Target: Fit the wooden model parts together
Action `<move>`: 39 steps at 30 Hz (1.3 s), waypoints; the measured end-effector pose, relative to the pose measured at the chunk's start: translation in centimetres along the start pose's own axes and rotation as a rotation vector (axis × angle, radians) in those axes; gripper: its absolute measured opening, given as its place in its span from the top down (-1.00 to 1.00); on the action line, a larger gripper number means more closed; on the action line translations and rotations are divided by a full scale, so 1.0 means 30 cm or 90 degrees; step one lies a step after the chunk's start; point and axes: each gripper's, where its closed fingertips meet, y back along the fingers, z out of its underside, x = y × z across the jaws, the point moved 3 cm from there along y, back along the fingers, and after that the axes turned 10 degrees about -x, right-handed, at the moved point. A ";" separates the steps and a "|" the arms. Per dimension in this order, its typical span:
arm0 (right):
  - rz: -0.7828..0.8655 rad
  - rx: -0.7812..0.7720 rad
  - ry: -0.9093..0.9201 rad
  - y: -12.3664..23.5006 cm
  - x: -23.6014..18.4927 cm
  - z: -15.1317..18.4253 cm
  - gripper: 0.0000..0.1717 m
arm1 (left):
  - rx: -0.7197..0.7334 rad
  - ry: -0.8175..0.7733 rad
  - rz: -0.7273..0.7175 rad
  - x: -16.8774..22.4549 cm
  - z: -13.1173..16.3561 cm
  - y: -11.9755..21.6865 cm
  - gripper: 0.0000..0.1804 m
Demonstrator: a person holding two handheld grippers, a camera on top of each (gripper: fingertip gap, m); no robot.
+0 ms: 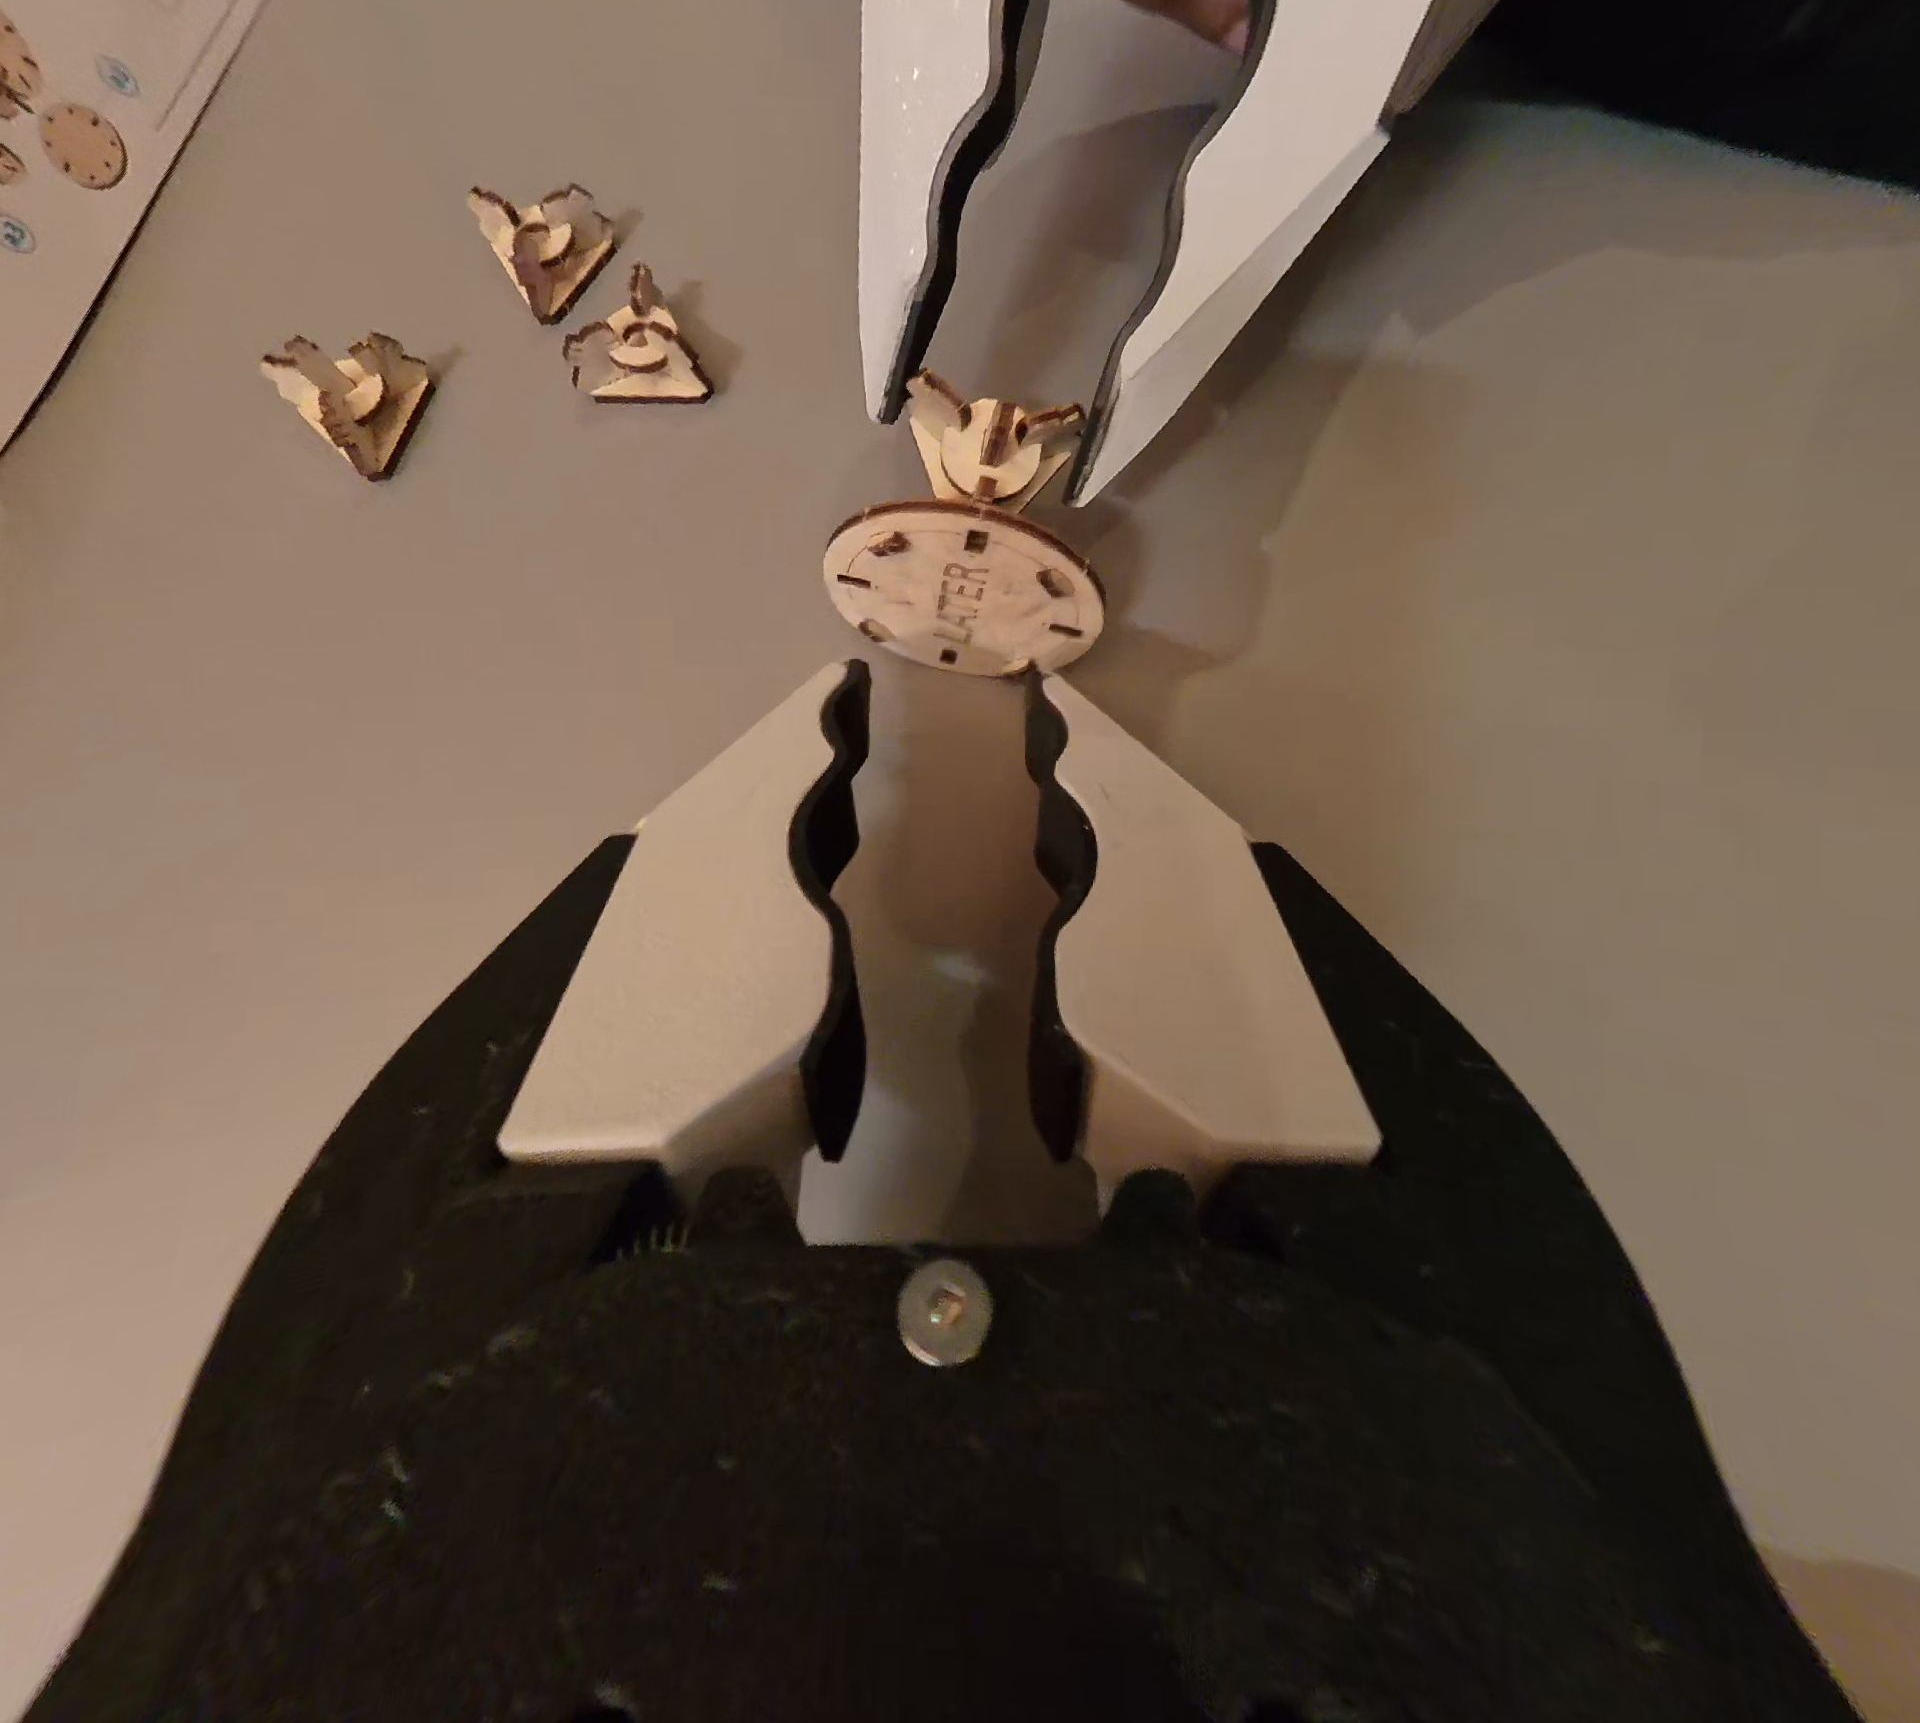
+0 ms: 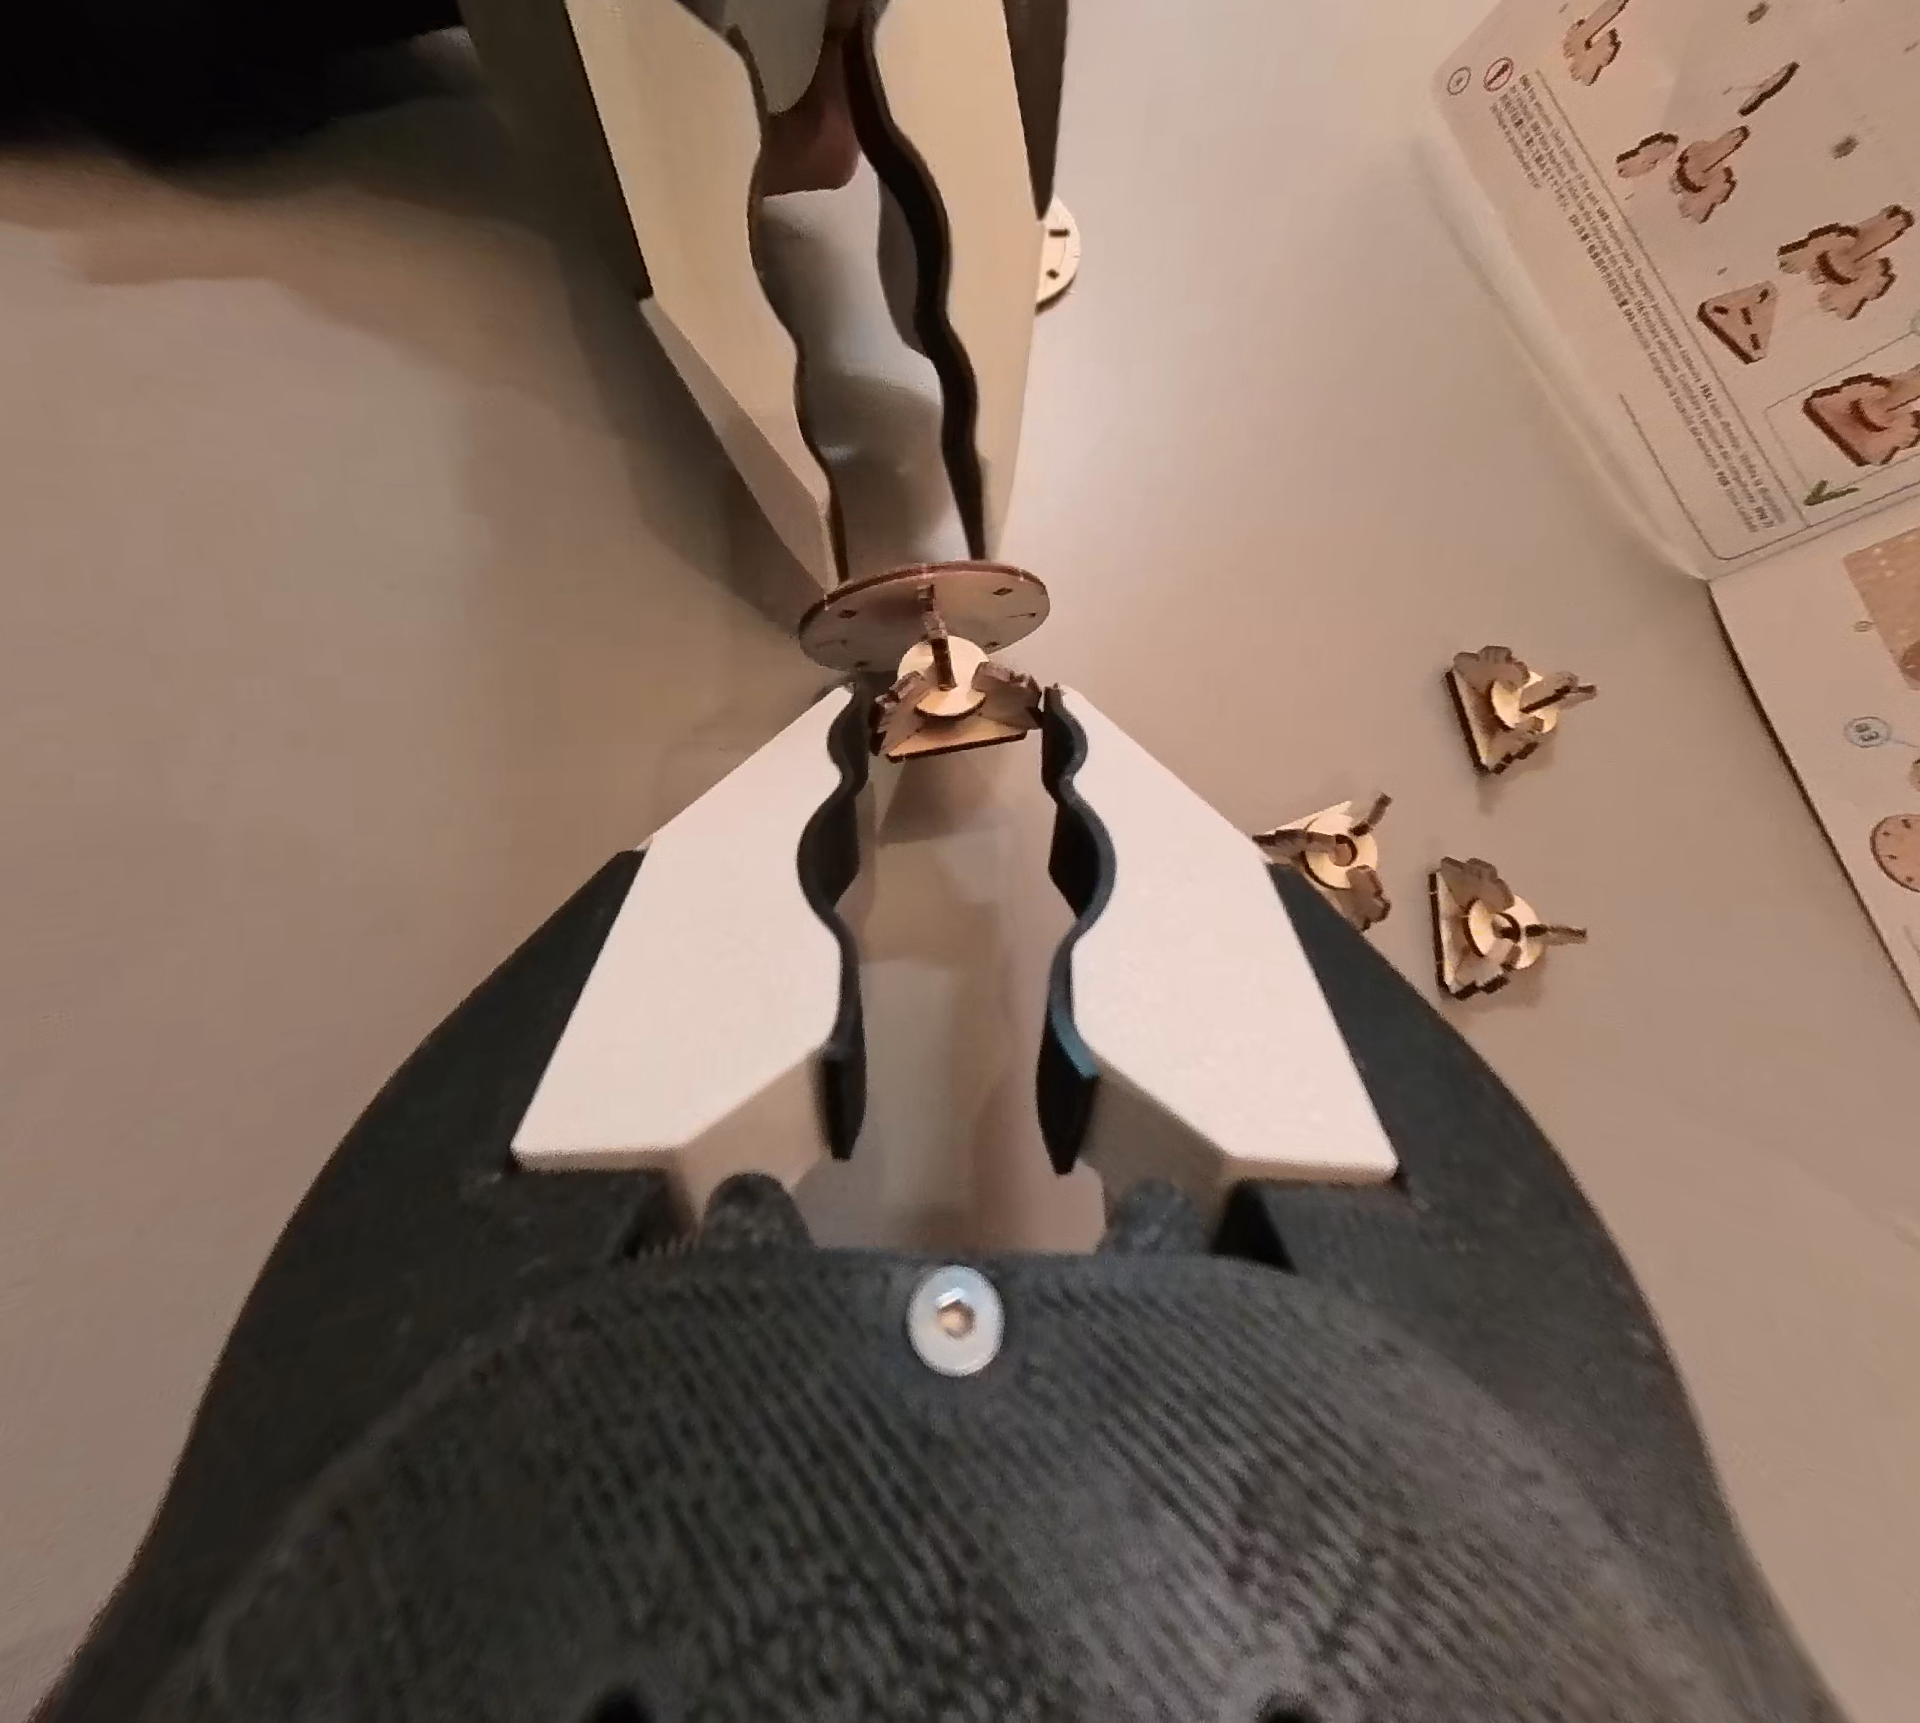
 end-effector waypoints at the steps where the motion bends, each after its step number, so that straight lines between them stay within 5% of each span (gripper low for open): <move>1: 0.002 0.001 0.000 0.001 0.001 -0.001 0.63 | 0.010 0.003 0.012 0.006 -0.005 0.007 0.72; 17: 0.030 0.012 0.021 -0.037 -0.025 -0.034 0.63 | 0.064 0.101 -0.015 -0.109 0.063 0.128 0.74; 30: -0.019 0.098 -0.033 0.000 -0.019 -0.068 0.63 | 0.199 0.059 0.054 -0.014 -0.068 0.164 0.87; 39: -0.049 0.110 -0.044 0.003 -0.031 -0.076 0.63 | 0.175 0.023 0.061 0.030 -0.077 0.127 0.87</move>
